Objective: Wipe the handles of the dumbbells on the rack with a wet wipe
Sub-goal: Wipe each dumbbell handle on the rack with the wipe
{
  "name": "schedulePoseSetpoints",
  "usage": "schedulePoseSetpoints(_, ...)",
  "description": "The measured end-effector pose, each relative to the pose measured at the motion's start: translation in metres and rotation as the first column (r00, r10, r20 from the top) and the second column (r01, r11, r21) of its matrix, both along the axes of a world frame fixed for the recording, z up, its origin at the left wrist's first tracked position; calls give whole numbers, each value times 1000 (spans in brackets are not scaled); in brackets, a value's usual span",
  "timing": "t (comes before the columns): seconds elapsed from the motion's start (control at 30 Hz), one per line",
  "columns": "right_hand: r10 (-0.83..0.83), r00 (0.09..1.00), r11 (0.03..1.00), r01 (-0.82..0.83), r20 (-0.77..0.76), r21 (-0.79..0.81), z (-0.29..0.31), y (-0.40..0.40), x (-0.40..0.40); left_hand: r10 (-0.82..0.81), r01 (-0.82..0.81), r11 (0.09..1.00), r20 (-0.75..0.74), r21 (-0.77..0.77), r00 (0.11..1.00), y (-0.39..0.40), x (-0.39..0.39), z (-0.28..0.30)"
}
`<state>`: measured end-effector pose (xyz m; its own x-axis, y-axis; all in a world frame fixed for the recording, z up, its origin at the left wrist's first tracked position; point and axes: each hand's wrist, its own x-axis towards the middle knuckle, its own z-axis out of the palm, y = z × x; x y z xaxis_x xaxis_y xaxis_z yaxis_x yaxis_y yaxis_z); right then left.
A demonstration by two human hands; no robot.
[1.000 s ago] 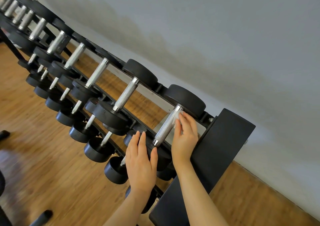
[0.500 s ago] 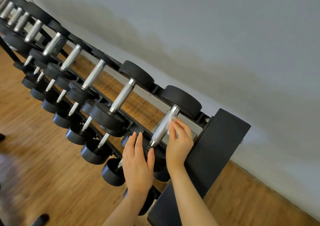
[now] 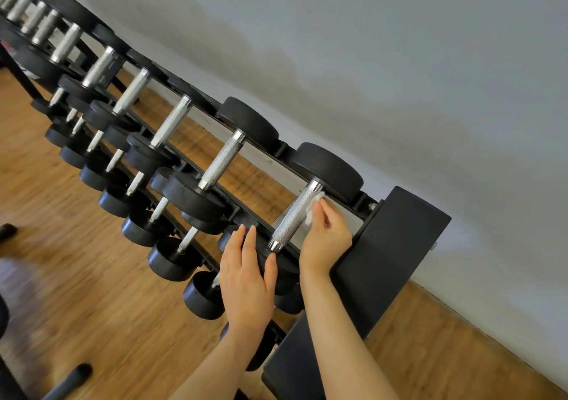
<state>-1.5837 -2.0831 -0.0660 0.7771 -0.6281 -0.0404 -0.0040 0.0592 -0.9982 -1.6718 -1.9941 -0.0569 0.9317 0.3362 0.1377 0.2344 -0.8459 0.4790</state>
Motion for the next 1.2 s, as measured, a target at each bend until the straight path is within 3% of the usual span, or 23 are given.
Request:
schedulePoseSetpoints(0.07,-17,999,998,19,-33,66,4,-5,11,5,-5,1000,6,1,1000,0,0,0)
schedulePoseSetpoints(0.33,104,992,983,-92,66,-161,-3,10,-24,17,-17,1000,-2,-1,1000,0,1,-1)
schedulePoseSetpoints(0.6,147,987,969,-131,61,-210,-5,5,-21,2,-2,1000,6,3,1000,0,0,0)
schedulePoseSetpoints(0.77,264,963,925,-237,51,-296,-7,0,-31,7,-7,1000,21,16,1000,0,0,0)
schedulePoseSetpoints(1.2,423,903,789,-328,73,-519,-8,-9,-24,23,-24,999,37,27,999,-2,0,-2)
